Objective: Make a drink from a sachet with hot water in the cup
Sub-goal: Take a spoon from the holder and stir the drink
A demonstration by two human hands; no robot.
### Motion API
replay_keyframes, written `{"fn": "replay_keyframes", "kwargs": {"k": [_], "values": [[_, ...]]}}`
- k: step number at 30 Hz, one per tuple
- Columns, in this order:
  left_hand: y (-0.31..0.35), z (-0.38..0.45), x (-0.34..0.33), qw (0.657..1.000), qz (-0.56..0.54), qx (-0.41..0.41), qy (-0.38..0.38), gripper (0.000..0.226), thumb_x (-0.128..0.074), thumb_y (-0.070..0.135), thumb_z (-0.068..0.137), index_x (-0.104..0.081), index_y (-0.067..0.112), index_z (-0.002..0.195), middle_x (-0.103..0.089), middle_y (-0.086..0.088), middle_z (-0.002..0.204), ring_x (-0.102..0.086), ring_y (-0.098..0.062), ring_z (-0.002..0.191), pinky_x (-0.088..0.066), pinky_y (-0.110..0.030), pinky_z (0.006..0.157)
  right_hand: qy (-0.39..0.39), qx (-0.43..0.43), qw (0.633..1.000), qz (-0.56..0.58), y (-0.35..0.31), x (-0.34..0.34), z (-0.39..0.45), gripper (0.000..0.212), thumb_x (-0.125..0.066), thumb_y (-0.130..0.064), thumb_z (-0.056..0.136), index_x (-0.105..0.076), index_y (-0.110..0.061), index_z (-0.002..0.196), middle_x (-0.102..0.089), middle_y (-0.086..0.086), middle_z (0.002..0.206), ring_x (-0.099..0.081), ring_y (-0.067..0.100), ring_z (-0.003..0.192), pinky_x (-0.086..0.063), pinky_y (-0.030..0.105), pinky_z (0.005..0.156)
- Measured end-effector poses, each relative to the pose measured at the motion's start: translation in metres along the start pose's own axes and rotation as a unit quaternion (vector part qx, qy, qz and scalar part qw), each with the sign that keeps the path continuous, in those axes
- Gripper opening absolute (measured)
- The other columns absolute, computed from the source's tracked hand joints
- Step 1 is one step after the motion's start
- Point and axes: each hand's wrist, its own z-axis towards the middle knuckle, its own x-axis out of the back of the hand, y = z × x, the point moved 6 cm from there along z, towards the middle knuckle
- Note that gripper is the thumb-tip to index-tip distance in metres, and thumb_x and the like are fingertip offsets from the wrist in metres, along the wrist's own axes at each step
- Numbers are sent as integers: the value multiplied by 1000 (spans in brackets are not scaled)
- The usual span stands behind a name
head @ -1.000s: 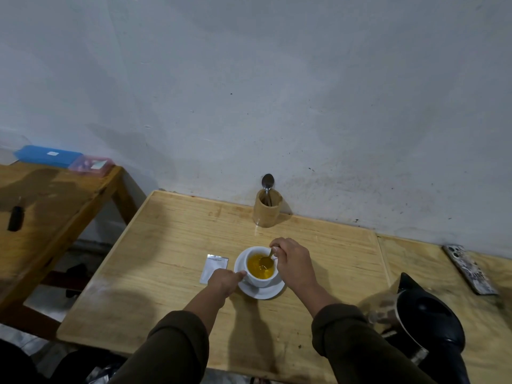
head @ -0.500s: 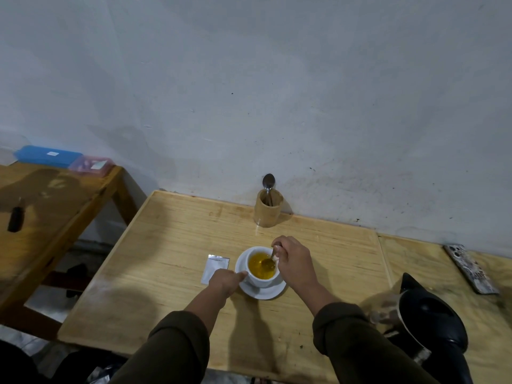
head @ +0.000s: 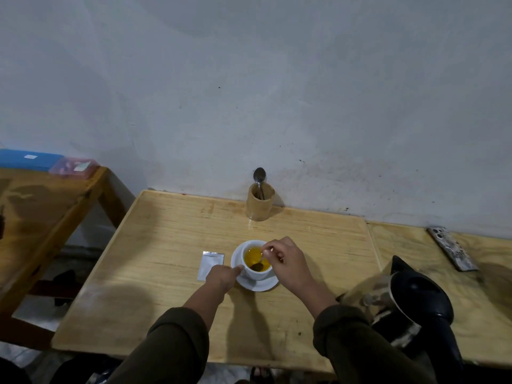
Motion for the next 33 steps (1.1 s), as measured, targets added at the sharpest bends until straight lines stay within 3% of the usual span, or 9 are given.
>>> {"fn": "replay_keyframes", "kwargs": {"k": [2,5,8,11,16,21,25,28,33], "values": [[1,-2,0,1000,13,-1,5,52,-60,38,89,-62,-5,117,-65,-24,119,-59,-35,115,-48,-39,92,-5,-24,1000,19,2,4,-8,13,-57,-18,89,-68,-15,97,-63,1,91,-57,10,78,-40,10,65],[3,-4,0,1000,29,-2,12,53,-59,39,89,-60,-5,119,-64,-22,122,-59,-34,115,-47,-37,97,4,-69,996,58,5,13,-24,10,-61,-17,85,-69,-21,85,-66,-17,68,-61,9,67,-52,24,66],[3,-5,0,999,27,-6,22,54,-61,37,88,-60,-7,119,-63,-23,124,-58,-35,118,-44,-39,102,16,-99,993,57,9,19,-43,10,-65,-22,82,-69,-23,73,-65,-16,60,-65,16,67,-54,36,69],[3,-8,0,999,41,-17,26,56,-58,39,90,-60,-7,121,-61,-22,128,-56,-35,121,-44,-39,105,20,-135,989,60,16,20,-63,19,-65,-26,83,-71,-13,70,-71,3,67,-66,11,60,-55,34,66],[1,-12,-1,998,49,-45,18,55,-50,42,93,-60,-4,124,-59,-23,130,-53,-37,123,-42,-41,106,16,-209,970,124,32,9,-96,9,-66,-21,83,-71,-22,76,-71,-7,69,-64,1,55,-51,18,58],[-2,-18,-3,996,52,-73,28,51,-50,42,93,-63,-1,118,-63,-22,124,-56,-37,117,-44,-39,99,79,-310,914,249,61,-4,-123,18,-65,-5,83,-58,-18,73,-71,-6,59,-62,-3,48,-44,22,53],[-6,-24,-9,993,70,-89,40,43,-57,37,90,-66,4,116,-67,-20,116,-59,-36,110,-47,-38,92,144,-360,863,324,79,-8,-141,18,-66,-2,82,-57,-16,77,-68,7,78,-59,10,62,-41,18,53],[-6,-29,-11,987,107,-93,75,39,-60,32,89,-66,7,117,-69,-17,115,-61,-35,111,-45,-35,92,173,-403,831,341,97,-12,-141,13,-64,-3,84,-62,-16,82,-67,6,84,-57,15,75,-39,21,59],[-7,-34,-14,985,80,-89,120,36,-68,29,82,-69,12,113,-73,-14,108,-64,-31,108,-43,-32,91,187,-488,788,324,130,-18,-130,26,-64,-5,85,-62,-23,67,-65,-2,71,-56,15,69,-46,27,65]]}}
